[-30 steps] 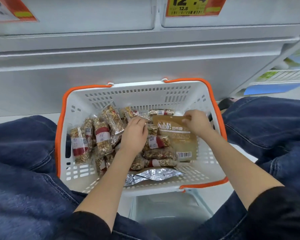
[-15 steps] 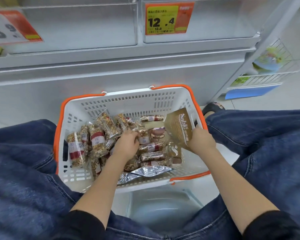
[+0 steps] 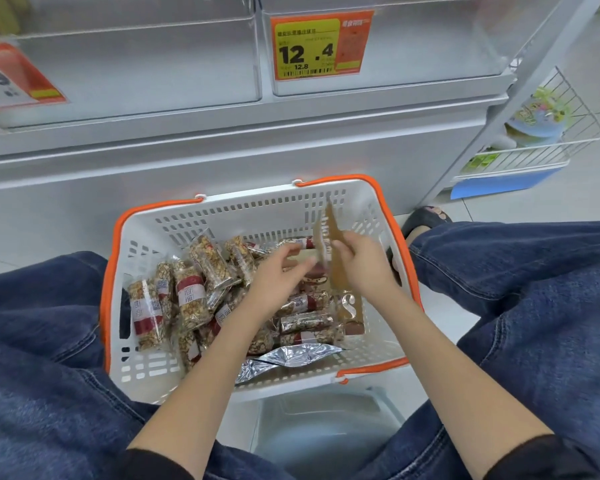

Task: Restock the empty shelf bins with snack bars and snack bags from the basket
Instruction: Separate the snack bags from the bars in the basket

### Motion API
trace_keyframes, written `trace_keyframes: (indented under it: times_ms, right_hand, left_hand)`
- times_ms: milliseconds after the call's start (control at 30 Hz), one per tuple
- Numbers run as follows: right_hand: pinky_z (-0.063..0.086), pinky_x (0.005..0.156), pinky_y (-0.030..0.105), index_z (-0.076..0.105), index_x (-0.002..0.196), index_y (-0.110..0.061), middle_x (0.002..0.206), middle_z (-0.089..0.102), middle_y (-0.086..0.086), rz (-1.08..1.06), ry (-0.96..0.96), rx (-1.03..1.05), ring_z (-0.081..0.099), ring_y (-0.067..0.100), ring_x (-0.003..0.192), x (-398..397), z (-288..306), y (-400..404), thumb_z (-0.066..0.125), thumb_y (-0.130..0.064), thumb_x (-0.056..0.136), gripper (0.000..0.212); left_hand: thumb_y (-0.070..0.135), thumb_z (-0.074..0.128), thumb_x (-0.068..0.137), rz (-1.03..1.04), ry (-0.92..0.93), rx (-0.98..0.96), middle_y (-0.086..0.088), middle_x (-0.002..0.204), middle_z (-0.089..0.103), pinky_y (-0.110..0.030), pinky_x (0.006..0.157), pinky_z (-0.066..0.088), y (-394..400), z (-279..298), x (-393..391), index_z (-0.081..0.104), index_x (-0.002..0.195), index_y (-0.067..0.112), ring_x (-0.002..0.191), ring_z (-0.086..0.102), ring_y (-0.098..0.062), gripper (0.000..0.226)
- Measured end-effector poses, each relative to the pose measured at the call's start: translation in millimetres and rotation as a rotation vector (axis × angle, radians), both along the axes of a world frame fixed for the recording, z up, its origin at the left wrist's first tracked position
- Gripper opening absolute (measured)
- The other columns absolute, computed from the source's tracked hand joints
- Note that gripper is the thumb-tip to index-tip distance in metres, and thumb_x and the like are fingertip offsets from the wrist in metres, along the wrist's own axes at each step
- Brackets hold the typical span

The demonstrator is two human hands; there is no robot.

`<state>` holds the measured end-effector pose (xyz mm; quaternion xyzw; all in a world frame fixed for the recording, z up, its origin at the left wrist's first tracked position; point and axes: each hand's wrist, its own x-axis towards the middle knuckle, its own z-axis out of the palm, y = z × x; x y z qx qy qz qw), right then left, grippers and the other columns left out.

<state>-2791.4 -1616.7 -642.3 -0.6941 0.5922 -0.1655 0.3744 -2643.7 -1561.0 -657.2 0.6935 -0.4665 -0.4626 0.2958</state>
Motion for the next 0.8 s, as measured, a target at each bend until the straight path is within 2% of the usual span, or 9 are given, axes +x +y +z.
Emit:
trace_keyframes:
  times_ms: [100,200,267,400,567,633,700,733,800]
  right_hand:
    - [0.046,0.075,0.025,0.049,0.134,-0.015,0.118,0.063,0.004,0.236,-0.103,0.206,0.06,0.016,0.096,27,-8,4,0.044,-0.02,0.099,0.035]
    - [0.046,0.096,0.026,0.03,0.147,-0.018,0.139,0.05,-0.003,0.381,-0.288,0.629,0.052,0.01,0.121,37,-30,7,0.053,-0.007,0.094,0.058]
    - [0.042,0.1,0.025,0.03,0.147,-0.02,0.14,0.043,-0.01,0.356,-0.332,0.719,0.044,0.005,0.126,33,-51,6,0.052,0.005,0.09,0.066]
    - [0.052,0.073,0.024,0.053,0.128,-0.006,0.123,0.059,0.004,-0.165,-0.244,0.524,0.058,0.02,0.104,6,-81,-12,0.043,0.01,0.089,0.044]
    - [0.039,0.057,0.021,0.04,0.139,-0.014,0.124,0.057,0.012,-0.075,0.067,0.373,0.055,0.018,0.084,-19,-117,-42,0.044,-0.003,0.093,0.048]
    - [0.048,0.07,0.027,0.034,0.144,-0.016,0.136,0.05,0.015,0.041,0.154,0.341,0.057,0.024,0.099,-15,-127,-51,0.041,0.003,0.09,0.057]
    - [0.039,0.104,0.038,0.03,0.146,-0.014,0.149,0.035,0.013,0.152,0.319,0.292,0.04,0.029,0.131,-12,-139,-59,0.039,0.005,0.089,0.061]
    - [0.036,0.108,0.04,0.031,0.145,-0.012,0.148,0.036,0.014,0.189,0.385,0.29,0.037,0.03,0.134,-10,-142,-61,0.038,0.004,0.089,0.058]
    - [0.042,0.096,0.04,0.04,0.134,-0.006,0.133,0.047,0.019,0.245,0.491,0.291,0.047,0.035,0.122,-7,-140,-62,0.038,0.001,0.089,0.045]
  left_hand:
    - [0.038,0.06,0.089,0.161,0.01,-0.014,0.011,0.107,0.059,-0.015,0.076,0.046,-15,4,-1,0.056,0.121,0.017,0.095,0.058,-0.007,0.039]
    - [0.02,0.061,0.09,0.236,-0.23,0.046,0.003,0.089,0.06,-0.01,0.053,0.035,-27,-5,8,0.062,0.105,0.01,0.074,0.056,-0.009,0.018]
    - [0.01,0.055,0.091,0.225,-0.365,0.062,-0.007,0.082,0.063,-0.015,0.046,0.029,-31,-13,13,0.063,0.09,0.006,0.062,0.052,-0.013,0.009]
    - [0.008,0.051,0.092,0.24,-0.51,0.039,-0.007,0.072,0.057,-0.02,0.045,0.029,-32,-16,32,0.059,0.08,0.004,0.064,0.055,-0.024,0.015]
    - [0.013,0.06,0.091,0.261,-0.471,0.058,-0.015,0.091,0.068,-0.033,0.067,0.049,-25,-17,67,0.065,0.098,-0.003,0.08,0.062,-0.027,0.018]
    - [0.014,0.062,0.09,0.268,-0.457,0.043,-0.013,0.092,0.069,-0.032,0.072,0.049,-21,-22,72,0.065,0.096,-0.003,0.084,0.064,-0.027,0.018]
    - [0.016,0.062,0.091,0.263,-0.487,0.041,-0.011,0.09,0.068,-0.025,0.069,0.04,-17,-28,74,0.065,0.094,-0.003,0.079,0.061,-0.022,0.019]
    - [0.016,0.062,0.091,0.267,-0.493,0.045,-0.01,0.09,0.068,-0.023,0.069,0.038,-15,-30,74,0.065,0.094,-0.002,0.079,0.06,-0.02,0.019]
    - [0.017,0.062,0.091,0.279,-0.466,0.04,-0.01,0.092,0.069,-0.026,0.071,0.044,-15,-34,76,0.065,0.095,-0.002,0.08,0.061,-0.02,0.019]
